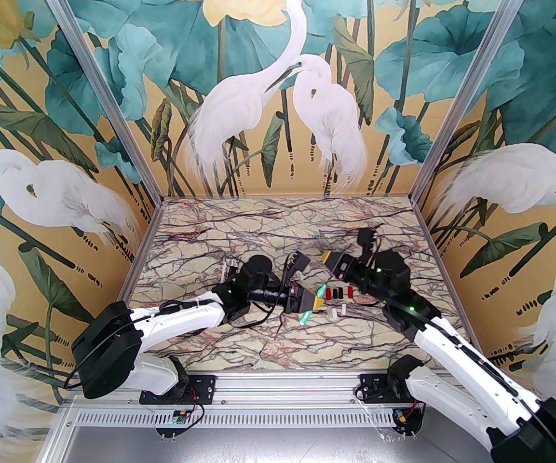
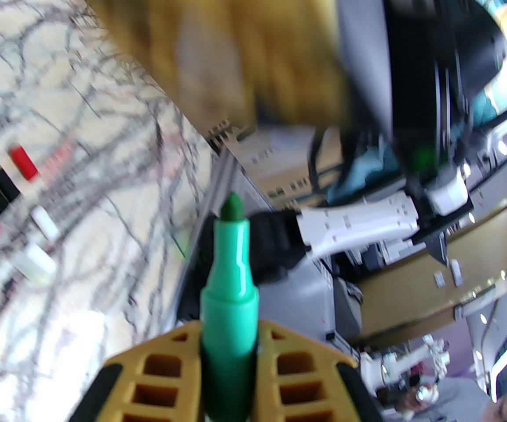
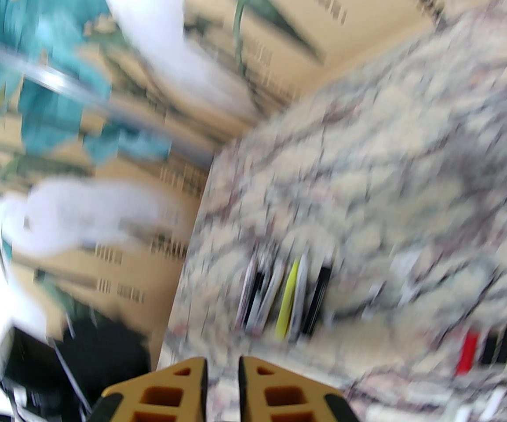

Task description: Open the pen caps

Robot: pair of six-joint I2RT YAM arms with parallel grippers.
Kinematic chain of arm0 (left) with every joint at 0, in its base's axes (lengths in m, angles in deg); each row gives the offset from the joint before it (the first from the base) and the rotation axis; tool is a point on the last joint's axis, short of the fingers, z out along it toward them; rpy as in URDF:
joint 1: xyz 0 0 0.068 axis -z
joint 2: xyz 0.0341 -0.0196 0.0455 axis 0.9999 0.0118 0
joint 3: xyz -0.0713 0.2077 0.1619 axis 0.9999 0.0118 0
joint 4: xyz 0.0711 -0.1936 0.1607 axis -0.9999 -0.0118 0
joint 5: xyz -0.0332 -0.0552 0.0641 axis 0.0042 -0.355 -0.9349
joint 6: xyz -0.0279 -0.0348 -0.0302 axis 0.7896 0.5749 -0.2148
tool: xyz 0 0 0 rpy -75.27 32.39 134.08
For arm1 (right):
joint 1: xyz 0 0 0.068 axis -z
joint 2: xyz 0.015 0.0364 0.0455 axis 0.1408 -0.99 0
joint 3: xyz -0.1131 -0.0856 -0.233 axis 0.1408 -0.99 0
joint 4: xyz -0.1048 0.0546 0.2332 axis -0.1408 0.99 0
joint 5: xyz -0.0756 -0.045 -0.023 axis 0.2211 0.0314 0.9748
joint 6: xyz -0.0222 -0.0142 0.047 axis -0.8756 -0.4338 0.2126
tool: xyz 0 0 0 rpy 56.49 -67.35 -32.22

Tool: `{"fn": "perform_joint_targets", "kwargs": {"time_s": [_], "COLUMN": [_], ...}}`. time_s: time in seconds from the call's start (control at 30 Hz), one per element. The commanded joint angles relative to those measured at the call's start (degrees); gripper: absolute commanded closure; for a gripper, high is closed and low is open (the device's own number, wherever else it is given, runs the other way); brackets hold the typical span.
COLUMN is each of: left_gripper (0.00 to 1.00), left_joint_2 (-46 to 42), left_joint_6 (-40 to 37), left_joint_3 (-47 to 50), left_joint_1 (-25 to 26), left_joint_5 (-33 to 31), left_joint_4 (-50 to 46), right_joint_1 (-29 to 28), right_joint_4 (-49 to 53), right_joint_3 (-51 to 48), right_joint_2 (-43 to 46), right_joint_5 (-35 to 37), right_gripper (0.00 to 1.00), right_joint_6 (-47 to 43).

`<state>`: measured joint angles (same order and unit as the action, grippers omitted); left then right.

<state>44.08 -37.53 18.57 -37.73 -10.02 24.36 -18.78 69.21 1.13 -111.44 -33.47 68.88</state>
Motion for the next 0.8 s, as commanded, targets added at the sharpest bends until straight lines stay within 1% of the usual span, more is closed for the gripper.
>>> {"fn": "perform_joint_targets", "kwargs": {"time_s": [0.0, 0.1, 0.17, 0.27, 0.37, 0.6, 0.77], "left_gripper": [0.97, 0.96, 0.96, 0.94, 0.94, 0.94, 0.93], "left_joint_2": [0.1, -0.4, -1.1, -2.9, -4.5, -8.9, -13.8], "left_joint_6": [-0.2, -0.3, -0.3, -0.8, -1.0, -1.0, -1.7], "left_joint_3": [0.3, 0.3, 0.4, 0.5, 0.7, 1.1, 2.8], "left_joint_1": [0.2, 0.2, 0.2, 0.0, -0.4, -3.5, -6.7], "left_joint_5": [2.3, 1.2, -0.2, -4.0, -6.2, -6.8, -6.8], "left_joint_4": [-1.3, -1.5, -1.8, -3.4, -4.1, -5.9, -8.9], "right_joint_1": [1.3, 2.0, 2.1, 2.1, 2.1, 2.1, 2.5], "right_joint_4": [-2.0, -0.3, 2.6, 8.4, 15.7, 32.6, 39.1], "right_joint_3": [2.1, 3.1, 3.8, 4.6, 5.3, 6.9, 6.2], "right_joint_2": [0.2, -0.2, -0.3, 0.2, 0.8, -0.7, -4.6], "right_joint_5": [0.0, -0.4, -0.4, -0.1, 1.3, 6.4, 6.5], "right_gripper": [0.86, 0.86, 0.86, 0.86, 0.85, 0.85, 0.84], "right_joint_6": [-1.8, -3.5, -5.2, -8.3, -11.4, -17.3, -19.4]}}
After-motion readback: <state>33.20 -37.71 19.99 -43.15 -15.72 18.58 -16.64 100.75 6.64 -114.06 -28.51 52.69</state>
